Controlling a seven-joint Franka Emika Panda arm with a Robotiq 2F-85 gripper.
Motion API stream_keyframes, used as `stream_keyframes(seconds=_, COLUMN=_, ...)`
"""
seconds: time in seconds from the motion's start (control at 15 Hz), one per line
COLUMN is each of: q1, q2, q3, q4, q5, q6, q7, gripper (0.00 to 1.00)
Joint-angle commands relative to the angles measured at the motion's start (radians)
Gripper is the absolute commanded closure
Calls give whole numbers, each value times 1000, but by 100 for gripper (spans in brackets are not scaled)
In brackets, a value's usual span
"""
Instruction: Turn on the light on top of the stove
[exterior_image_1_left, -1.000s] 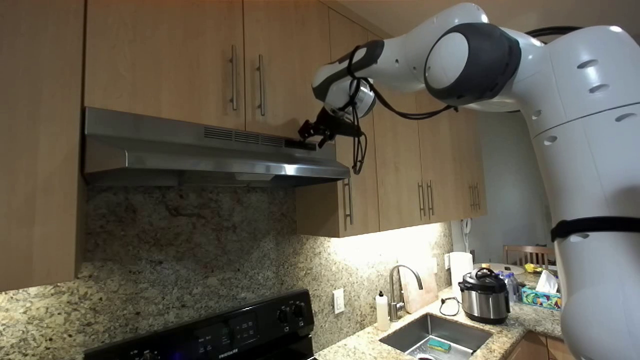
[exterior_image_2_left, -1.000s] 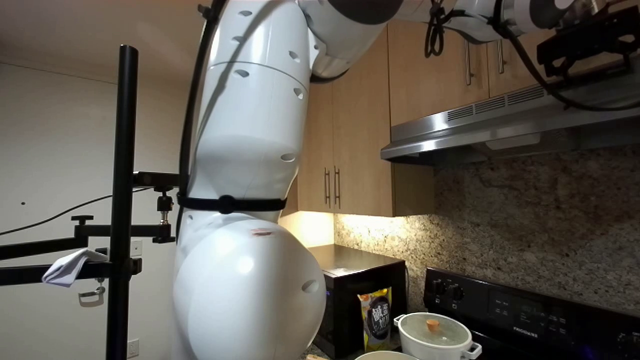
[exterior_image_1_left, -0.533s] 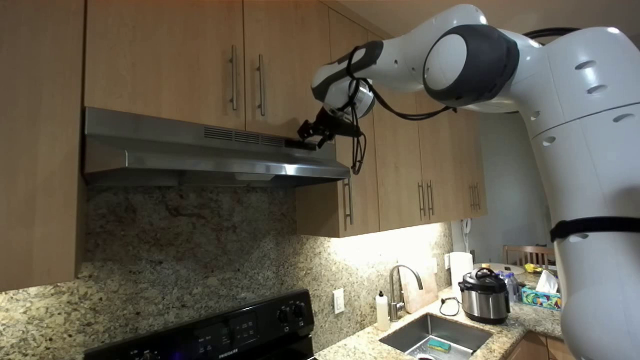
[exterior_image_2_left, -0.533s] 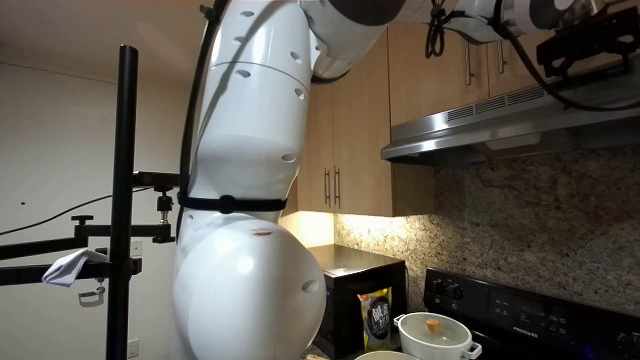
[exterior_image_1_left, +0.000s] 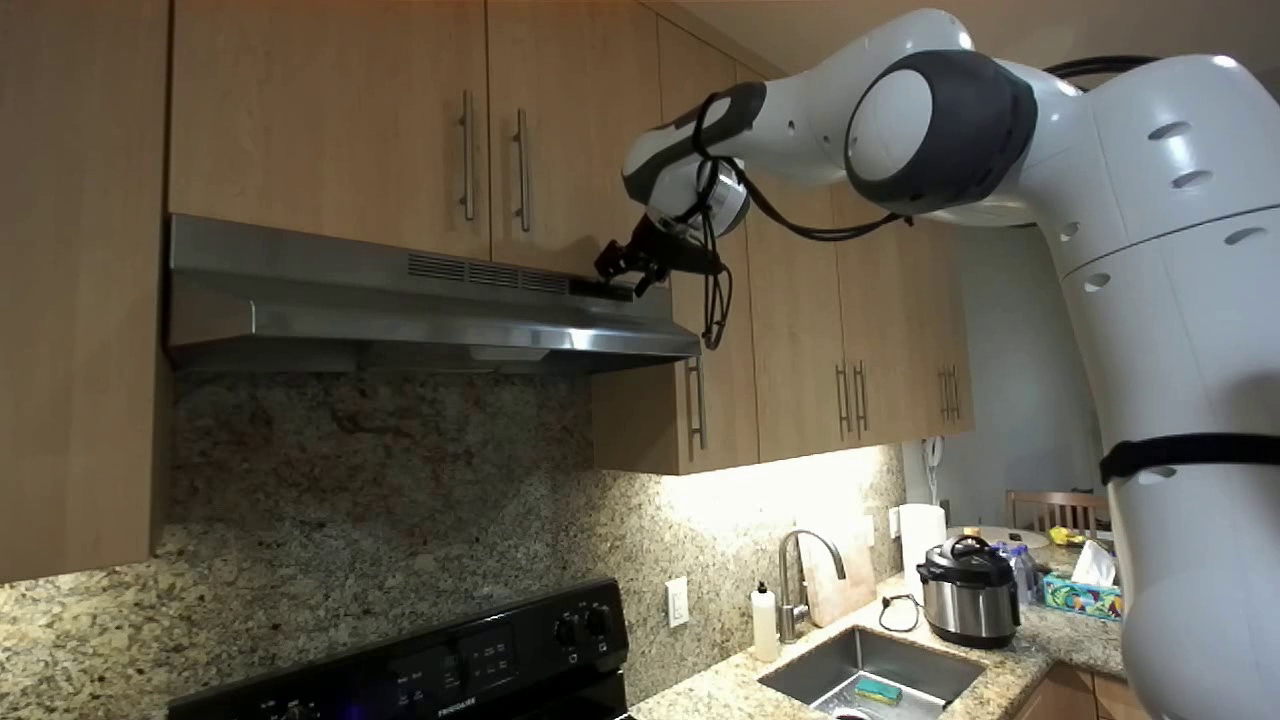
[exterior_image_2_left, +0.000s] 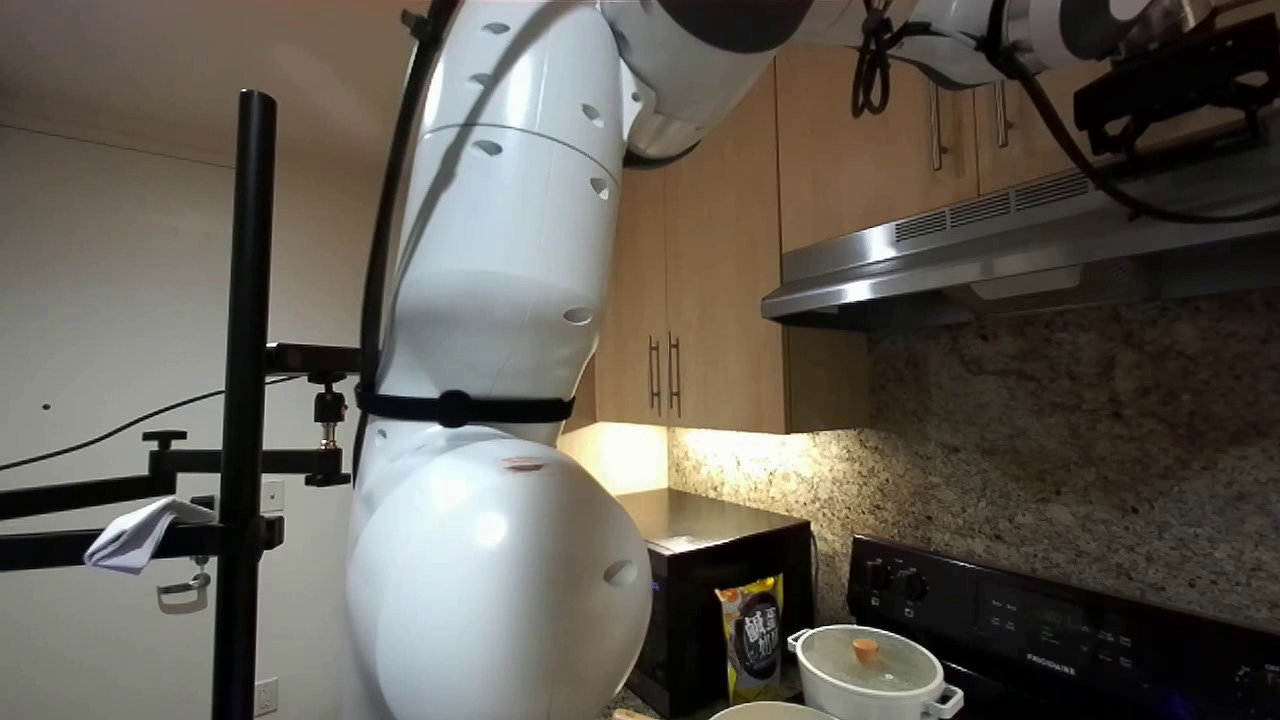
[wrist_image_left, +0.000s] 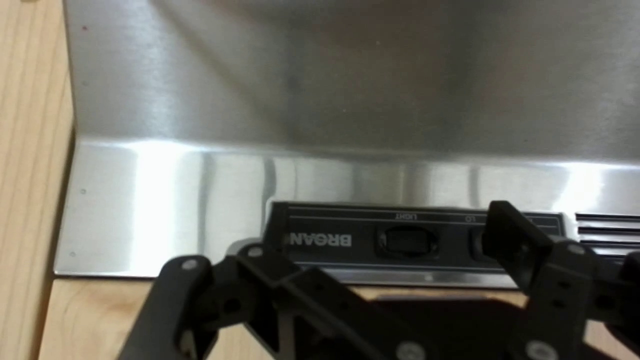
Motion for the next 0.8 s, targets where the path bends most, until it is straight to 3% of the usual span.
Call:
stream_keyframes(seconds=0.0, q1=-2, q2=16, q3=-4, q4=25, q5=-11, q6=-21, q7=15, gripper=0)
stream_keyframes(seconds=0.73, q1=3, q2=17, q3=3, q4=26, q5=-2, q6=-16, q7=-3, gripper=0)
